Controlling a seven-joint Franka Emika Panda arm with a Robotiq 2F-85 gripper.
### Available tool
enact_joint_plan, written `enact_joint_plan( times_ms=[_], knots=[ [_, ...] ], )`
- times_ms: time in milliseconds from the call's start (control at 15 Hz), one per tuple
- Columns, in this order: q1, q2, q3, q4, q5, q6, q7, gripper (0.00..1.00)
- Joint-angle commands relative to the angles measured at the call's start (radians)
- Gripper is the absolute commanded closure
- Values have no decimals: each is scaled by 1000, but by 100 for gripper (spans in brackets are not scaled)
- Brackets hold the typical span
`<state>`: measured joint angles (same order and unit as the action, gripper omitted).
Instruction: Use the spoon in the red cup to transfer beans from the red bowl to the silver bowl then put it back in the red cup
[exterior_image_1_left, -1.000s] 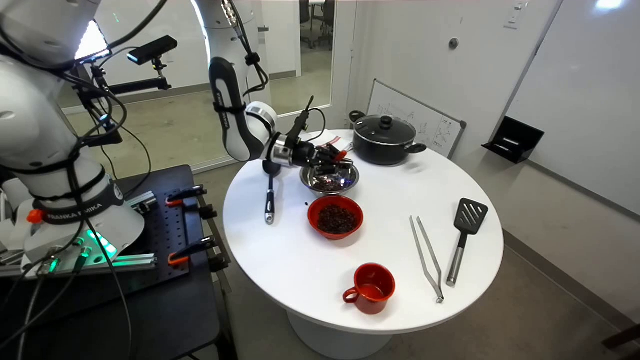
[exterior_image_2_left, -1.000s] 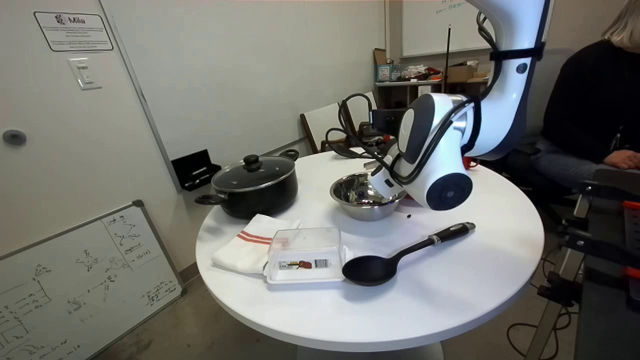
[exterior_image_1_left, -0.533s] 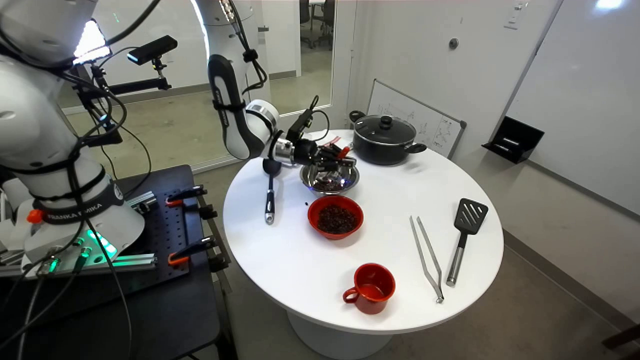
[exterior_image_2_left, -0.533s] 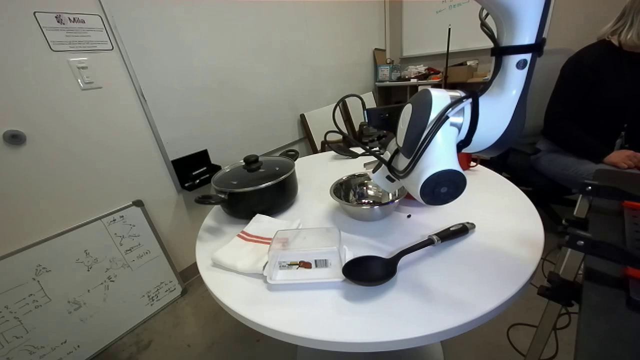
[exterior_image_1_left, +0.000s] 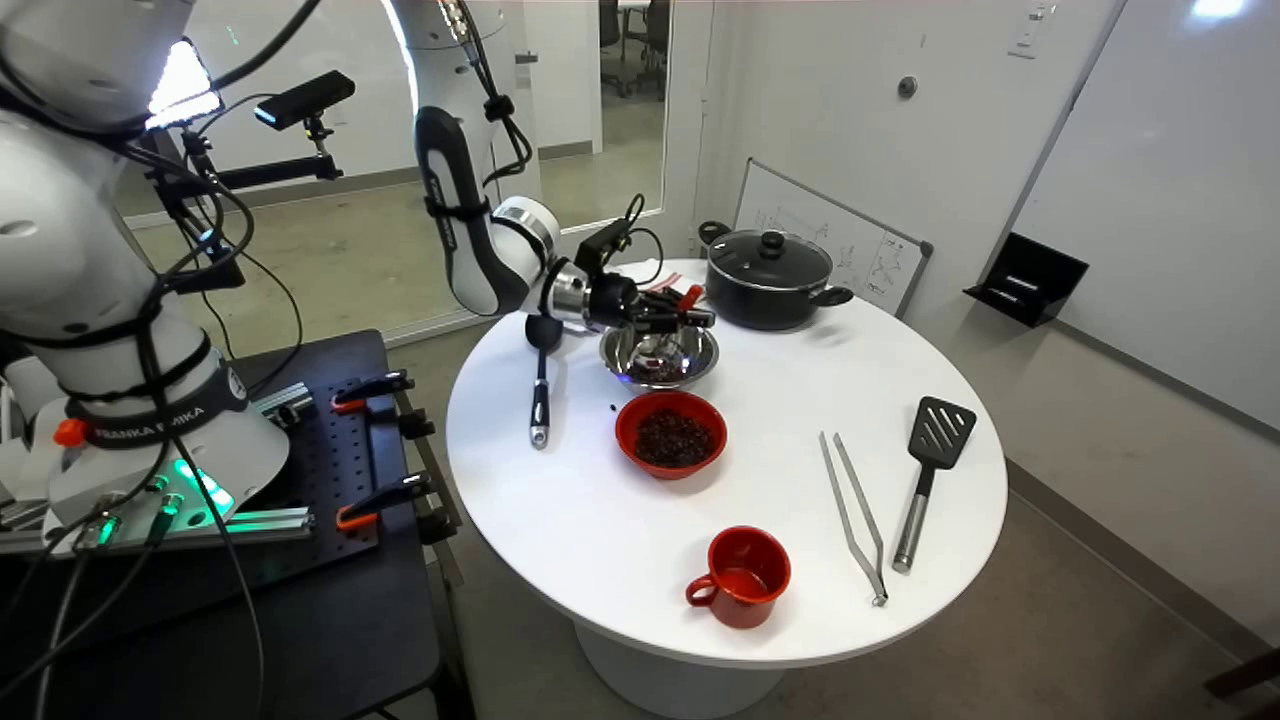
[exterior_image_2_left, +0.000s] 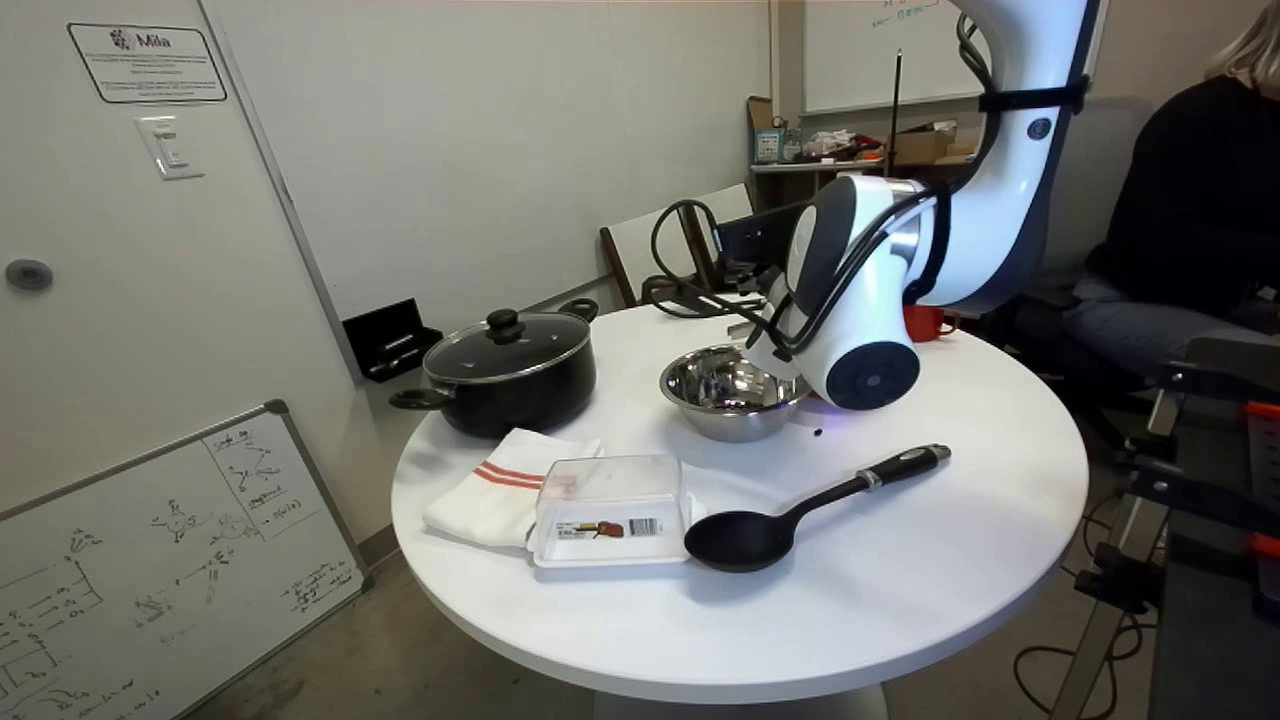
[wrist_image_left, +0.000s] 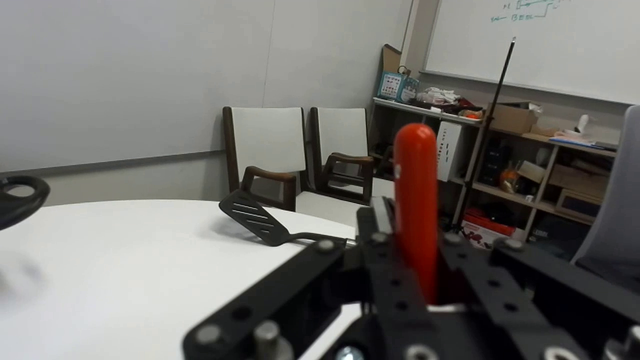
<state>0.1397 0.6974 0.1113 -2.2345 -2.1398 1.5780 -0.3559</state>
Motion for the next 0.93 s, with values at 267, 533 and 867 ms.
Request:
enact_joint_plan(
  times_ms=[267,533,867],
  knots=[
    [13,-49,2,-12,10,7,66,98],
    [-19,-173,6,-113,32,-3,260,98],
    [-79,-407,-1,-342,18,6,547,98]
  ],
)
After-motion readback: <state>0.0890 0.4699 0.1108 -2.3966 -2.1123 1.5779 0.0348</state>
